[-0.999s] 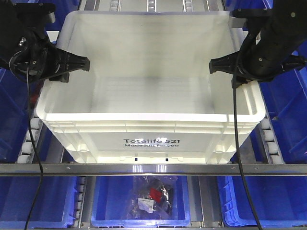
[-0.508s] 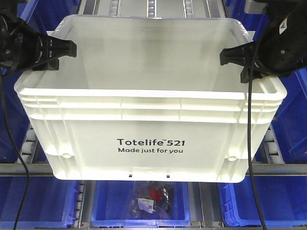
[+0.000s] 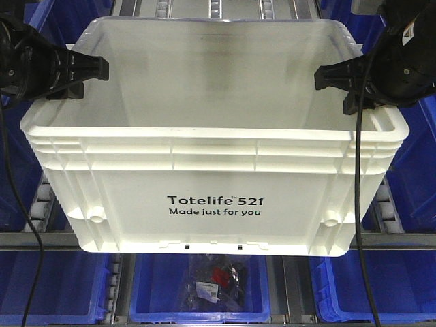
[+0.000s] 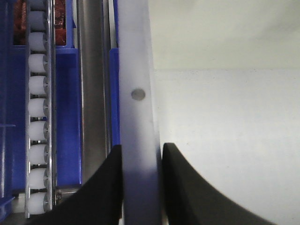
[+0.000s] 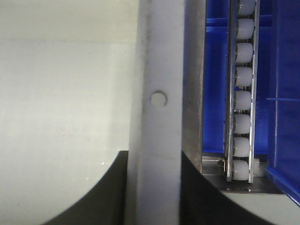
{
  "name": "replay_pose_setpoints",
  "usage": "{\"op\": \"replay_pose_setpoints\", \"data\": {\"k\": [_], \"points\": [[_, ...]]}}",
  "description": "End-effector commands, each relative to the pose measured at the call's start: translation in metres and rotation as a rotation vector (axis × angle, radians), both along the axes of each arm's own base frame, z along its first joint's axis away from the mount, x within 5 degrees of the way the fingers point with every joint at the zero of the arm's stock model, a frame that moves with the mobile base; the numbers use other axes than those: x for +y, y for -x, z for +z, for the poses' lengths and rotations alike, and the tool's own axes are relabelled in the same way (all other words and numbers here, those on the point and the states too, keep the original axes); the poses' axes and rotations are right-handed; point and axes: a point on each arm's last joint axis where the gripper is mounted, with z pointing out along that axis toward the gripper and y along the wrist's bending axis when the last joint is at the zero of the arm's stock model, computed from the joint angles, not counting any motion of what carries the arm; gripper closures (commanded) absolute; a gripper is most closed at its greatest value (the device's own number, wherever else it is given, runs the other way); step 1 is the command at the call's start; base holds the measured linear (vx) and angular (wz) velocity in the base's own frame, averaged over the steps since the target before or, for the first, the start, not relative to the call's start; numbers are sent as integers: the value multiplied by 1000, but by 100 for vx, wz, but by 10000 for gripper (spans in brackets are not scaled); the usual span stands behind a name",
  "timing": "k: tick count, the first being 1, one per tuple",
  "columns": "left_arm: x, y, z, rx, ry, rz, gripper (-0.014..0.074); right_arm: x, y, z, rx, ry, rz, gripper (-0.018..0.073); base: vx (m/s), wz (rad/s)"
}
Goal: Move bin from left to right shelf
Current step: 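Lift the white tote with both grippers and pull it off the shelf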
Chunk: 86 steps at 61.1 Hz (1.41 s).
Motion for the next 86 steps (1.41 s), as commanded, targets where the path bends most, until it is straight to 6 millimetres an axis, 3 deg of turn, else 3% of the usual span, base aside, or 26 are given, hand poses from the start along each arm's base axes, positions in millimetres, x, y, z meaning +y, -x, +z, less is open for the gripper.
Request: {"op": "replay_pose_setpoints", "data": {"k": [1,86], "points": [[7,5,29,-166,-12,-17,536,-9,4,33,-192,2,-8,559,0,0],[7,5,29,-166,-12,-17,536,-8,3,33,-196,1,-7,559,-1,1]]}}
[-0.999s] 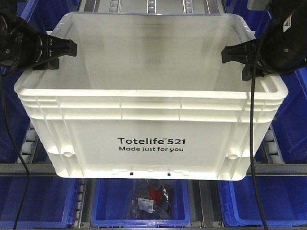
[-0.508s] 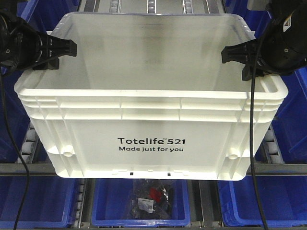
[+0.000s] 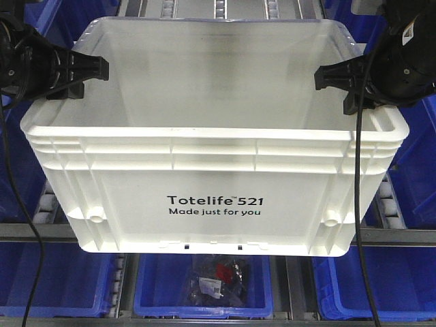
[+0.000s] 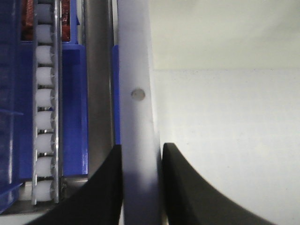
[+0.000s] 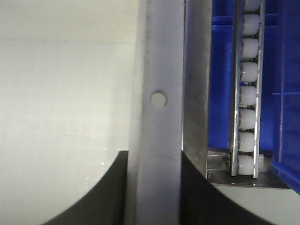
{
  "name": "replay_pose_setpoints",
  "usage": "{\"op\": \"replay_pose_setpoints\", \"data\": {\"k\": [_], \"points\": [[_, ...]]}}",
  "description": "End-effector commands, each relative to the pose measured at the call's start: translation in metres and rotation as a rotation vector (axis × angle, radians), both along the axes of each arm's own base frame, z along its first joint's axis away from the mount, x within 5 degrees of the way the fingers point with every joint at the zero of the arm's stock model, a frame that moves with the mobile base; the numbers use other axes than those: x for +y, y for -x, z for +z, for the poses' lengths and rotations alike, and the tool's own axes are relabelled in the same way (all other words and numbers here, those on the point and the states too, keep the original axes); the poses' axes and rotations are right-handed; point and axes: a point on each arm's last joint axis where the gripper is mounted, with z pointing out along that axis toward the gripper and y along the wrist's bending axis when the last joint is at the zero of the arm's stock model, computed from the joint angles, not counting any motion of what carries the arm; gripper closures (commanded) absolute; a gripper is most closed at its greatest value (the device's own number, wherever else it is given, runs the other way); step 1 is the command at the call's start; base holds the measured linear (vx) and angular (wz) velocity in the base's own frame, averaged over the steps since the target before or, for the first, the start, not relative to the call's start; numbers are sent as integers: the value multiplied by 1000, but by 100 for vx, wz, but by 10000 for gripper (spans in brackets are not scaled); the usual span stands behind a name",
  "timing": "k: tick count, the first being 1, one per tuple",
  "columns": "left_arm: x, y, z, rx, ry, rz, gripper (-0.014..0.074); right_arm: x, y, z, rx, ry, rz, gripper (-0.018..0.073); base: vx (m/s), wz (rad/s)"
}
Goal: Move bin from left to right shelf
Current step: 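Lift the white tote with both grippers and pull it off the shelf, then hold the tote with both grippers while the base turns away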
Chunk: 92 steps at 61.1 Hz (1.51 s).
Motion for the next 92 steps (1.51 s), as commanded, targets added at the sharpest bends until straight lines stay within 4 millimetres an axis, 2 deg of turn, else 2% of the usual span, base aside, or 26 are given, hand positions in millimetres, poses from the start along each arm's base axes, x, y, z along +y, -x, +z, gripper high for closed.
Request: {"op": "replay_pose_setpoints", "data": {"k": [1,92], "points": [[7,5,29,-166,-12,-17,536,-8,3,33,-196,0,-8,559,-5,12],[7,5,29,-166,-12,-17,536,-9,4,32,-190,2,-9,559,-13,-3]]}}
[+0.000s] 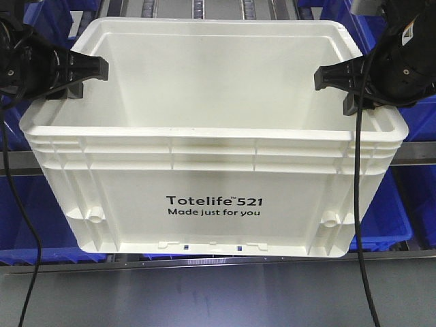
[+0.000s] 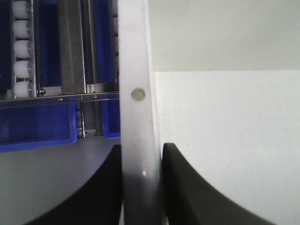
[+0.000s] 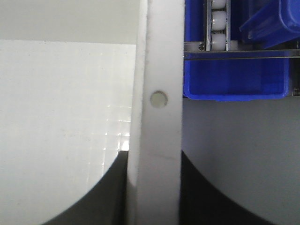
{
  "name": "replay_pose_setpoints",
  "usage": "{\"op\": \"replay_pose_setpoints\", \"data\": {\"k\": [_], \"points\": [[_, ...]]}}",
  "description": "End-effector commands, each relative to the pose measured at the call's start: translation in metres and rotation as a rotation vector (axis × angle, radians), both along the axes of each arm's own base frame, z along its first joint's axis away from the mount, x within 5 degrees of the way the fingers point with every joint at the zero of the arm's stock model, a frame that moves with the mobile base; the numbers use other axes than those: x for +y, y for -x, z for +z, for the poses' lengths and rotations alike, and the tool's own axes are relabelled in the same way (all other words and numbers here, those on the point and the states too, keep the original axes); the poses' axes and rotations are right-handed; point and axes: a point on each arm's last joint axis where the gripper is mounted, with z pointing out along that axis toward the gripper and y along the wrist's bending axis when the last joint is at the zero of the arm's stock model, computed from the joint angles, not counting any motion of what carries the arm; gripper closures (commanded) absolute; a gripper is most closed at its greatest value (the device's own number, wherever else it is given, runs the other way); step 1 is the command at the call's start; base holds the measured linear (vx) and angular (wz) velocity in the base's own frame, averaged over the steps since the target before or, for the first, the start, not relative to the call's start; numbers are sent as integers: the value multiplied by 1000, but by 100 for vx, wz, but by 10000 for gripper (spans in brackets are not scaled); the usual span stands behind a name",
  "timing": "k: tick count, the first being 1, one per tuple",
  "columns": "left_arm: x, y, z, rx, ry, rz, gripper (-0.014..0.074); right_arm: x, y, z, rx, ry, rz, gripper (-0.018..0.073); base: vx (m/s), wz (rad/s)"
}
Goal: Move bin from left to right shelf
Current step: 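Hold the tote with both grippers while the base turns away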
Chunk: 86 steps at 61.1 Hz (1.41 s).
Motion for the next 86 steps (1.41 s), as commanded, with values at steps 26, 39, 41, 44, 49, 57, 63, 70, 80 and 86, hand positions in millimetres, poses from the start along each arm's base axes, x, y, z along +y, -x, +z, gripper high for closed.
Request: {"op": "replay_pose_setpoints", "data": {"k": [26,39,41,44,49,57,63,70,80,86], "points": [[6,5,29,-165,-8,-16,536,-9,3,33,-199,3,-8,559,-5,-19],[6,5,29,-165,-8,-17,536,-9,3,33,-199,3,-8,559,-5,-21],[6,5,29,-165,-8,-17,536,-9,3,33,-199,3,-8,559,-6,-23],[6,5,29,-165,-8,-17,536,-9,3,33,-199,3,-8,559,-6,-24],[6,5,29,-165,-8,-16,536,-9,3,33,-199,3,-8,559,-6,-25],[6,5,29,-165,-8,-16,536,-9,3,33,-198,5,-8,559,-6,-26],[6,5,29,-165,-8,-16,536,-9,3,33,-198,3,-8,559,-4,-22],[6,5,29,-165,-8,-16,536,-9,3,33,-199,3,-8,559,-2,-17],[6,5,29,-165,-8,-16,536,-9,3,33,-199,3,-8,559,-2,-19],[6,5,29,-165,-8,-16,536,-9,3,33,-199,3,-8,559,-3,-23]]}}
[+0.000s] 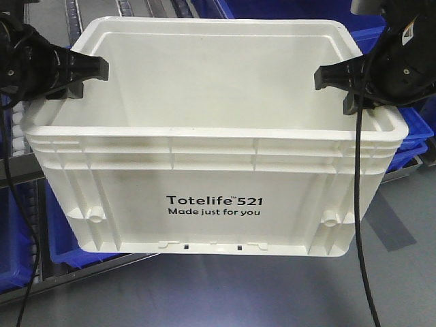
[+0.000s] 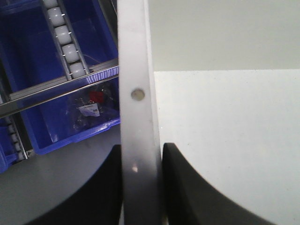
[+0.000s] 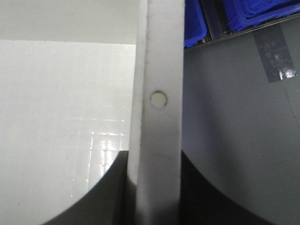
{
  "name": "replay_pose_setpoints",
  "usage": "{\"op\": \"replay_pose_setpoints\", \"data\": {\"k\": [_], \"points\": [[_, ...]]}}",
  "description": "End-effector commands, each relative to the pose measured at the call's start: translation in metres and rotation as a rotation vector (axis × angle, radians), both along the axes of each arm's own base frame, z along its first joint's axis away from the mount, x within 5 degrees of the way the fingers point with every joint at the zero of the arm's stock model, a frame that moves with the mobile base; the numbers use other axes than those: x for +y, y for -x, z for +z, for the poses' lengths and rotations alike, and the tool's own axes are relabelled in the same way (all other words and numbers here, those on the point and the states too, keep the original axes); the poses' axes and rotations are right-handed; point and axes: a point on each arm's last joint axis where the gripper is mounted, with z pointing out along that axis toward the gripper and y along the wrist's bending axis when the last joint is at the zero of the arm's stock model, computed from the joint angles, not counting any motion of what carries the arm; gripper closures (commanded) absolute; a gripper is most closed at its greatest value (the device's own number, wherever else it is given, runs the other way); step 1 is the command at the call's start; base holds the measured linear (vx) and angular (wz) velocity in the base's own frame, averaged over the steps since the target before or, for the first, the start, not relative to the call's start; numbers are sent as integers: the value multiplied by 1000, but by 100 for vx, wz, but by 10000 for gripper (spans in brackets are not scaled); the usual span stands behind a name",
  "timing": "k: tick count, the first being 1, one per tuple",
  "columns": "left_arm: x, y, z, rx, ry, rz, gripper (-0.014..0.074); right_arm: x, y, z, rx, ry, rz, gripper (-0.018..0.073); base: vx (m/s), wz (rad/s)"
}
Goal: Move bin from left to right shelf
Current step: 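Hold the tote with both grippers while the base turns away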
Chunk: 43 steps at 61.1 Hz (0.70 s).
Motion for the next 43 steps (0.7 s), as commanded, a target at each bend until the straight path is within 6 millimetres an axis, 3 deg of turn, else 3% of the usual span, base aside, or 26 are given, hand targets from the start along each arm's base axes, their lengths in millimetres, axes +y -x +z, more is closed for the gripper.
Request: {"op": "replay_pose_setpoints", "data": {"k": [1,43], "points": [[6,5,29,-164,-6,-15,536,-9,3,33,-197,3,-9,559,-3,-25],[6,5,29,-164,-6,-15,536,-9,3,33,-192,5,-10,559,-1,-35]]}}
